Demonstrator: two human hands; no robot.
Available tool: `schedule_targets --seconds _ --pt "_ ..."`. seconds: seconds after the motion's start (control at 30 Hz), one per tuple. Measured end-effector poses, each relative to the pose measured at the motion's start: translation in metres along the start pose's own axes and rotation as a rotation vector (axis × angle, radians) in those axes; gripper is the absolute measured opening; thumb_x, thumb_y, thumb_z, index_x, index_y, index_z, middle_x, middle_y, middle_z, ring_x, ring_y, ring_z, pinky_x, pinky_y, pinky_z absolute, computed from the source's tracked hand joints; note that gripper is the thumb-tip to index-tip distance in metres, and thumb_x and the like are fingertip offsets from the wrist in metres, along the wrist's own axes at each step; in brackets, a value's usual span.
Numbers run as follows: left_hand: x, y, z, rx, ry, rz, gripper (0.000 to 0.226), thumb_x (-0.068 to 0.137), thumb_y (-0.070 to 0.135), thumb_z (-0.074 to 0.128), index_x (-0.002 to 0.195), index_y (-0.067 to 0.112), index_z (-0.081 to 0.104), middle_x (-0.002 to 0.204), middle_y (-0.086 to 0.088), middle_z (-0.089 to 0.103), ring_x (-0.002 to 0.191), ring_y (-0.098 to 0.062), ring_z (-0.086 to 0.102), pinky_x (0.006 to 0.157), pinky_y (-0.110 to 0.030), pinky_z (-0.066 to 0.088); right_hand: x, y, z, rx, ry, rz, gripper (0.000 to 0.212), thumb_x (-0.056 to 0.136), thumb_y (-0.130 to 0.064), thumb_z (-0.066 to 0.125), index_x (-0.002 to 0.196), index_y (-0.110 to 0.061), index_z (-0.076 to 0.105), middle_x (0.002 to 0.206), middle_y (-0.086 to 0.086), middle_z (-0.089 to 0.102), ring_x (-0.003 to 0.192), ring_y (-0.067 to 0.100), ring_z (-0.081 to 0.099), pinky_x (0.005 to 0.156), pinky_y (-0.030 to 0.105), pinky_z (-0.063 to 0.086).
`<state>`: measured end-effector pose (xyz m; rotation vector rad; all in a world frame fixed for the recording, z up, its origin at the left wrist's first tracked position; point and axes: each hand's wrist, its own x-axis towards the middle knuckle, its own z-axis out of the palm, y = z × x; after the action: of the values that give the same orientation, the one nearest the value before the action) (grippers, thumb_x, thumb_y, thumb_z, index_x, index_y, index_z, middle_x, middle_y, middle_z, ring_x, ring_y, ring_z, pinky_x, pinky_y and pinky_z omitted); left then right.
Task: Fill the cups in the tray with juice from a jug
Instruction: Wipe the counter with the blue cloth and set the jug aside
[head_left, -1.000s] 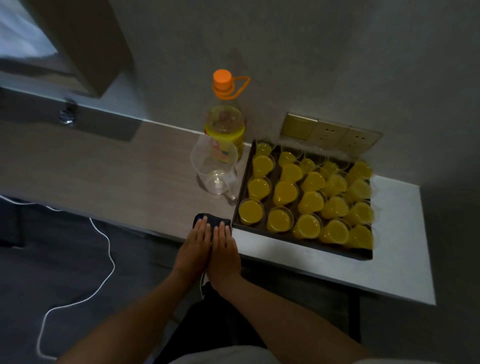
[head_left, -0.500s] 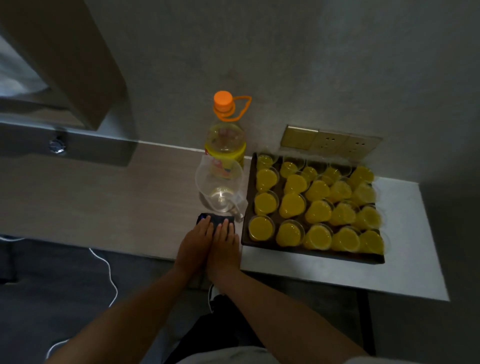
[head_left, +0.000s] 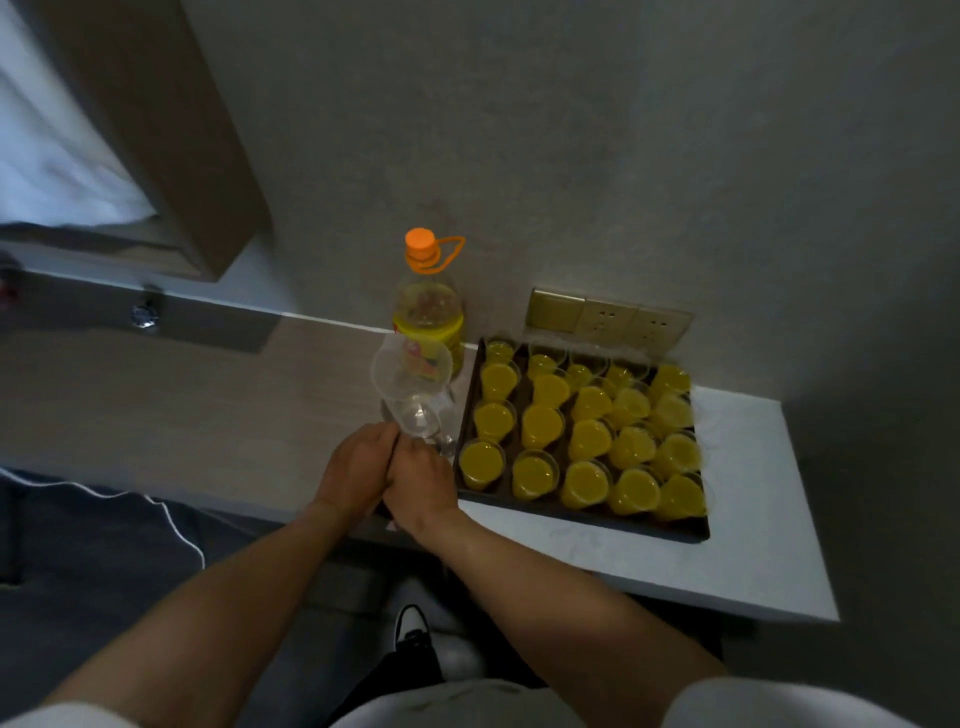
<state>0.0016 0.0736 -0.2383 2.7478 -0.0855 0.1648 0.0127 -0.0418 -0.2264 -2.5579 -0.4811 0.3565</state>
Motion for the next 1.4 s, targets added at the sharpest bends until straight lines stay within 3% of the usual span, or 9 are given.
schedule_targets --seconds 0.3,0.57,0.67,0.73,0.87,0.97,1.17,1.3,1.4 --pt "-0.001 0.062 -0.032 0.072 0.08 0.008 0.013 0.088 0.015 0.069 0.09 0.009 0.057 0.084 -0.013 0.065 0.071 -0.032 0.063 0.059 -0.038 0.05 -0.037 0.018 -0.065 0.128 0.099 -0.117 0.023 0.089 -0.004 0.058 0.112 -0.007 0.061 0.108 0.015 0.071 0.098 0.035 0.068 0.074 0.038 0.051" --pt "0.048 0.126 -0.03 0.062 0.085 0.071 0.011 0.096 0.017 0.06 0.095 0.007 0.057 0.087 -0.019 0.066 0.074 -0.037 0.064 0.057 -0.043 0.05 -0.041 0.061 -0.122 0.112 0.217 -0.057 0.032 0.094 -0.005 0.054 0.126 -0.01 0.057 0.111 0.016 0.07 0.101 0.038 0.065 0.071 0.037 0.042" --pt "0.075 0.146 -0.025 0.069 0.059 0.106 0.007 0.093 0.009 0.062 0.09 0.003 0.059 0.086 -0.021 0.066 0.075 -0.04 0.065 0.057 -0.038 0.038 -0.031 0.079 -0.138 0.098 0.238 0.002 0.034 0.093 -0.004 0.054 0.126 -0.01 0.058 0.112 0.017 0.07 0.102 0.04 0.065 0.074 0.042 0.048" --pt "0.093 0.155 -0.018 0.07 0.022 0.122 0.006 0.094 0.01 0.058 0.094 0.004 0.059 0.092 -0.02 0.066 0.082 -0.039 0.065 0.059 -0.039 0.039 -0.022 0.09 -0.146 0.077 0.254 0.038 0.034 0.092 -0.003 0.053 0.125 -0.01 0.059 0.111 0.016 0.07 0.101 0.039 0.065 0.071 0.039 0.045" --pt "0.124 0.157 0.007 0.005 -0.068 0.105 0.019 0.098 0.014 0.046 0.105 0.002 0.058 0.111 -0.021 0.059 0.102 -0.038 0.056 0.076 -0.041 0.038 -0.004 0.113 -0.155 -0.016 0.296 0.137 0.021 0.095 -0.008 0.051 0.112 -0.011 0.064 0.104 0.015 0.071 0.095 0.036 0.066 0.067 0.036 0.043" --pt "0.143 0.154 0.027 0.023 -0.145 -0.035 0.04 0.1 0.024 0.035 0.131 0.002 0.051 0.136 -0.02 0.048 0.127 -0.038 0.045 0.102 -0.042 0.037 0.01 0.133 -0.16 -0.055 0.275 0.234 0.013 0.095 -0.007 0.051 0.099 -0.008 0.063 0.097 0.016 0.069 0.09 0.037 0.067 0.063 0.036 0.043" --pt "0.168 0.138 0.042 0.042 -0.335 -0.234 0.053 0.102 0.019 0.049 0.148 -0.003 0.032 0.154 -0.021 0.031 0.142 -0.039 0.032 0.113 -0.043 0.034 0.017 0.183 -0.182 -0.136 0.27 0.465 0.012 0.095 -0.006 0.054 0.101 -0.005 0.064 0.105 0.018 0.069 0.098 0.038 0.067 0.069 0.038 0.048" --pt "0.18 0.102 0.061 0.008 -0.375 -0.364 0.072 0.091 0.017 0.063 0.151 0.001 0.026 0.149 -0.022 0.039 0.136 -0.039 0.043 0.108 -0.048 0.043 0.01 0.226 -0.197 -0.137 0.3 0.637 0.017 0.098 -0.013 0.053 0.106 -0.004 0.065 0.114 0.019 0.069 0.104 0.039 0.065 0.08 0.04 0.049" --pt "0.192 0.071 0.08 0.036 -0.418 -0.357 0.052 0.088 0.021 0.063 0.136 0.006 0.052 0.132 -0.02 0.057 0.118 -0.038 0.059 0.096 -0.046 0.053 0.009 0.258 -0.211 -0.128 0.285 0.753 0.023 0.1 -0.019 0.052 0.116 -0.006 0.063 0.122 0.018 0.066 0.111 0.036 0.063 0.089 0.039 0.049"
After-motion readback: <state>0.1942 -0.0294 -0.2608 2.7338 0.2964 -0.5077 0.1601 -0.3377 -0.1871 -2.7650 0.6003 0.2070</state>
